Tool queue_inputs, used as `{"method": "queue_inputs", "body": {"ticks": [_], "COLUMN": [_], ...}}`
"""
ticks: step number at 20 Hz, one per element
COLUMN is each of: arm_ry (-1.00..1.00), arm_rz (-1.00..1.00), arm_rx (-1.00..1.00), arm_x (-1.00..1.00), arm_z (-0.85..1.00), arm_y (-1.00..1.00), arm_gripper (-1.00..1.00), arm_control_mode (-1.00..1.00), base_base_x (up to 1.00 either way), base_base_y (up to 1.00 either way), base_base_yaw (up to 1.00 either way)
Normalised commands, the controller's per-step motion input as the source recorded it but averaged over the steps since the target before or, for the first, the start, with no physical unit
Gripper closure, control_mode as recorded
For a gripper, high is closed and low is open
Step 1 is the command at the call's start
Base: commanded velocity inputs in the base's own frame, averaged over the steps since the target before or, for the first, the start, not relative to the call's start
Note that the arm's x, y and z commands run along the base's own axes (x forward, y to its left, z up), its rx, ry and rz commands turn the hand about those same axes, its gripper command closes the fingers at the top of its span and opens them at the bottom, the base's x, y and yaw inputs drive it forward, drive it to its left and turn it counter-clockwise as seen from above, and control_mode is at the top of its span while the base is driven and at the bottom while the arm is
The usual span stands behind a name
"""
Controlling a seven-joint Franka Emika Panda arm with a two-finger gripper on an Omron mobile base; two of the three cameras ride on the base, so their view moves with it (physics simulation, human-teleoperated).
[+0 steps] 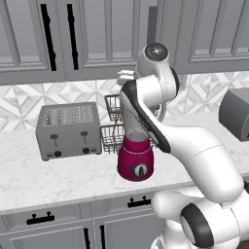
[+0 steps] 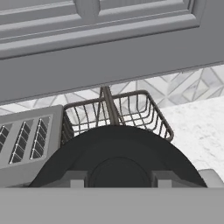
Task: Close the lid blender by securely placing the lid on top.
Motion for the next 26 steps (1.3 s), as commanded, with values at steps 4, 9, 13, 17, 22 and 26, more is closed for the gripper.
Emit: {"method": "queue_inputs", "body": {"ticks": [4, 9, 13, 17, 22, 26], "arm_ry": [0.0, 0.0, 0.0, -0.02, -0.02, -0.02], "arm_rz": [0.0, 0.0, 0.0, 0.0, 0.0, 0.0], "arm_rx": [-0.01, -0.01, -0.02, -0.01, -0.01, 0.0], "arm_x": [0.1, 0.04, 0.0, 0.01, 0.04, 0.1], "arm_z": [0.0, -0.02, -0.08, -0.12, -0.1, -0.06], "arm_y": [0.06, 0.07, 0.07, 0.0, 0.0, 0.0], "arm_gripper": [1.0, 1.0, 1.0, 1.0, 1.0, 1.0], "arm_control_mode": [-1.0, -1.0, -1.0, -1.0, -1.0, -1.0], "base_base_x": [0.0, 0.0, 0.0, 0.0, 0.0, 0.0], "base_base_y": [0.0, 0.0, 0.0, 0.0, 0.0, 0.0], "base_base_yaw": [0.0, 0.0, 0.0, 0.0, 0.0, 0.0]}}
